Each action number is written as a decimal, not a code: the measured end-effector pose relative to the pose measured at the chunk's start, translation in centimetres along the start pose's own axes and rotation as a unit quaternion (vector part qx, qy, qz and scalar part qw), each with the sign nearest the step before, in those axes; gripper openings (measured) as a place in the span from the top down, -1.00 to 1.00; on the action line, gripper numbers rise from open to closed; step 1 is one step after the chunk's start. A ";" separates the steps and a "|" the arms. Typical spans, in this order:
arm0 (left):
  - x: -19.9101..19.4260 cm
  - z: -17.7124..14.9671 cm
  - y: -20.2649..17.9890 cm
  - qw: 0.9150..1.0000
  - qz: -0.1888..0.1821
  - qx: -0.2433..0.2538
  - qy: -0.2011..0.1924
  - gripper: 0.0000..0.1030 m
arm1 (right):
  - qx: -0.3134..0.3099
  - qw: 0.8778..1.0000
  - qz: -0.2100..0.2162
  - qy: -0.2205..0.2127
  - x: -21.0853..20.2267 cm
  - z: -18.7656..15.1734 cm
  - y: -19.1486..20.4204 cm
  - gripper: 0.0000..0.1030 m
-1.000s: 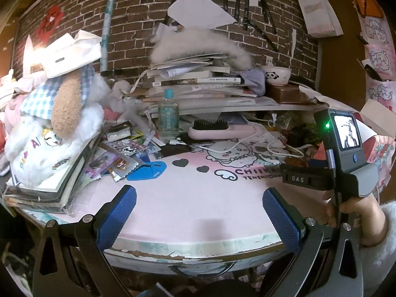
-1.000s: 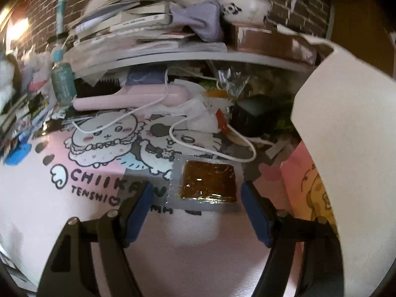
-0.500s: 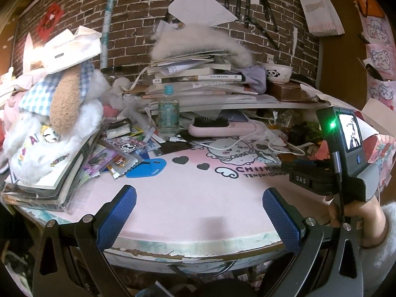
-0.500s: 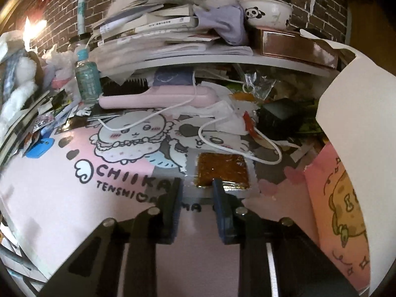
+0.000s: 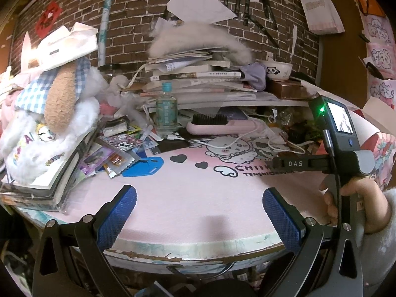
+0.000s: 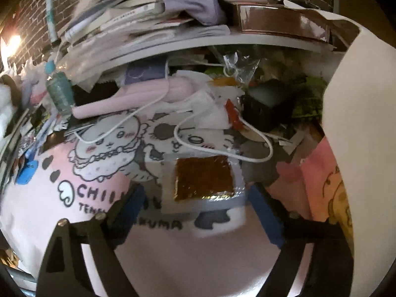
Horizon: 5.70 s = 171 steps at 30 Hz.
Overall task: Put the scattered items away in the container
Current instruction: 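Grasp the brown square wrapped packet with the right gripper, then lift the brown packet and carry it over the white box, then lower the packet into the box and open the right gripper, then withdraw the right gripper from the box back over the desk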
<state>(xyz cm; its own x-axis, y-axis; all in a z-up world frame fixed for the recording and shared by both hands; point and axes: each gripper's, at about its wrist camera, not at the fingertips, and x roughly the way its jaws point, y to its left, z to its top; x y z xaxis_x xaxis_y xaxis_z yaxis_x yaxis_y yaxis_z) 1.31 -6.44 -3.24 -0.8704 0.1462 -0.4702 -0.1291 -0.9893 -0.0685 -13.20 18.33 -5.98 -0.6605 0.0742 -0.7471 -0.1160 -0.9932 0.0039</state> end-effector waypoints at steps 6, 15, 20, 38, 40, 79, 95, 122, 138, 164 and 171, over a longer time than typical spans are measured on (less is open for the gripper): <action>0.1 0.1 -0.1 1.000 -0.003 0.000 0.001 -0.98 | -0.023 0.999 0.019 -0.013 -0.5 -0.3 0.8 -0.27; 0.3 0.0 -0.4 1.000 -0.002 0.001 0.002 -0.98 | -0.027 0.999 0.030 -0.026 -0.6 -0.4 0.8 0.08; 0.3 0.0 -0.4 1.000 -0.002 0.002 0.002 -0.98 | -0.029 0.999 0.032 -0.033 -0.7 -0.5 0.7 0.16; 0.1 -0.1 -0.3 1.000 0.002 0.002 0.003 -0.98 | -0.074 0.992 0.074 -0.075 -4.0 -2.2 3.0 0.18; 0.2 -0.1 -0.3 1.000 0.002 0.002 0.004 -0.98 | -0.078 0.991 0.080 -0.076 -4.3 -2.7 3.0 0.18; -0.5 3.3 -5.4 0.999 -0.024 0.031 0.000 -0.98 | -0.062 0.957 0.108 -0.261 -25.0 1.6 -3.8 0.18; 1.2 4.3 -10.0 0.997 -0.033 0.063 0.034 -0.98 | -0.084 0.989 -0.012 -0.121 -21.5 3.2 -13.9 0.18; 1.7 4.4 -10.9 0.996 -0.034 0.067 0.050 -0.98 | -0.191 0.976 -0.022 0.099 -14.4 4.1 -12.6 0.11; 1.4 4.5 -10.8 0.996 -0.033 0.063 0.046 -0.98 | -0.187 0.980 -0.055 0.049 -16.0 5.0 -12.7 -0.55; -0.5 5.0 -6.5 0.998 0.044 0.003 0.038 -0.98 | -0.050 0.968 0.113 -0.219 -23.5 -3.4 -4.9 -0.72; -0.9 4.8 -6.2 0.997 0.062 0.003 0.037 -0.98 | -0.023 0.967 0.093 -0.234 -22.0 -7.1 -3.5 -0.99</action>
<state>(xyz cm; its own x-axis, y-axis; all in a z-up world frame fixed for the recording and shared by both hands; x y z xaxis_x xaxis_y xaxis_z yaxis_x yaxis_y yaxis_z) 0.64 -0.41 1.81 -0.8421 0.0226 -0.5388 -0.0262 -0.9997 -0.0010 7.01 19.51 5.72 -0.9317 -0.0852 -0.3532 0.0635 -0.9953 0.0726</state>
